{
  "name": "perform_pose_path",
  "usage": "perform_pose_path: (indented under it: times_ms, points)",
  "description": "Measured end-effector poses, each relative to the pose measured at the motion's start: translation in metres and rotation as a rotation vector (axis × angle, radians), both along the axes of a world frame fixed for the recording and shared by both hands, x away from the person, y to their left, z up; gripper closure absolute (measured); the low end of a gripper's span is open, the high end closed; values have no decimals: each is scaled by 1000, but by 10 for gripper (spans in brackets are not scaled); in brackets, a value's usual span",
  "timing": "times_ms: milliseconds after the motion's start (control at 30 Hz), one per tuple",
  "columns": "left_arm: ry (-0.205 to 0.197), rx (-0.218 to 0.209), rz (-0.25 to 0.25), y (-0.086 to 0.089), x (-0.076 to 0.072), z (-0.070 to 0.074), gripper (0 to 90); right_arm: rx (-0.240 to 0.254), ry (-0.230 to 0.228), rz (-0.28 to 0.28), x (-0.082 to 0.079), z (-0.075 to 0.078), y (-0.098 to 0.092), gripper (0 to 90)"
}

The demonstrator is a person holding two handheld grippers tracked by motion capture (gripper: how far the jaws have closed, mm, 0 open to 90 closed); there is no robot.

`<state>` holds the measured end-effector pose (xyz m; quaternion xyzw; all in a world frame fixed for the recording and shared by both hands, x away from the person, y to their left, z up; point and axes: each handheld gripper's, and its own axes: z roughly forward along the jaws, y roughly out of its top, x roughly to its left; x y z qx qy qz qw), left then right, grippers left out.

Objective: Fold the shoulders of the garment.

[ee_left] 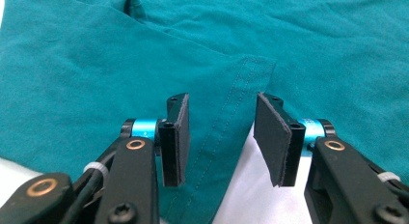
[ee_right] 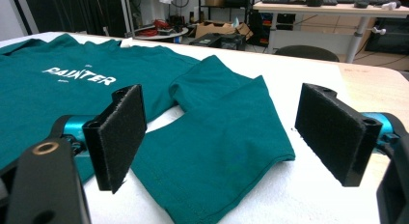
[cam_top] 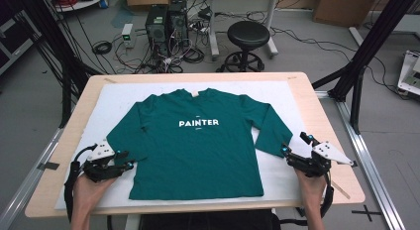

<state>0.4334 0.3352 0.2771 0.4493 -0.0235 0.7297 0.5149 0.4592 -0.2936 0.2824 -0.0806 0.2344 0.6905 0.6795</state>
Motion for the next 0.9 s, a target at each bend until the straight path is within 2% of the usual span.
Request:
perform_pose_path:
  times_ms: [200,300,400,433,567,633,700,767,900]
  points:
    - [10,-17,22,-4,3,2,577,0,4,-1,0,1,0,183]
    - [4,-37,22,-4,3,2,661,2,3,-3,0,1,0,183]
    - [-7,-52,35,-5,3,1,771,6,6,-5,0,1,0,183]
    - [-14,-58,44,-6,4,1,832,7,6,-6,0,1,0,183]
    - [-21,-73,45,-6,3,1,853,8,8,-8,0,1,0,183]
    - [-13,-77,23,-5,3,1,855,9,8,-7,0,1,0,183]
    - [-7,-84,-34,-3,1,0,855,9,7,-7,0,1,0,183]
    - [-13,-90,-63,-3,-3,-1,857,10,10,-3,0,2,0,183]
    - [-75,-77,-129,-9,-24,-5,858,13,19,-2,0,2,0,183]
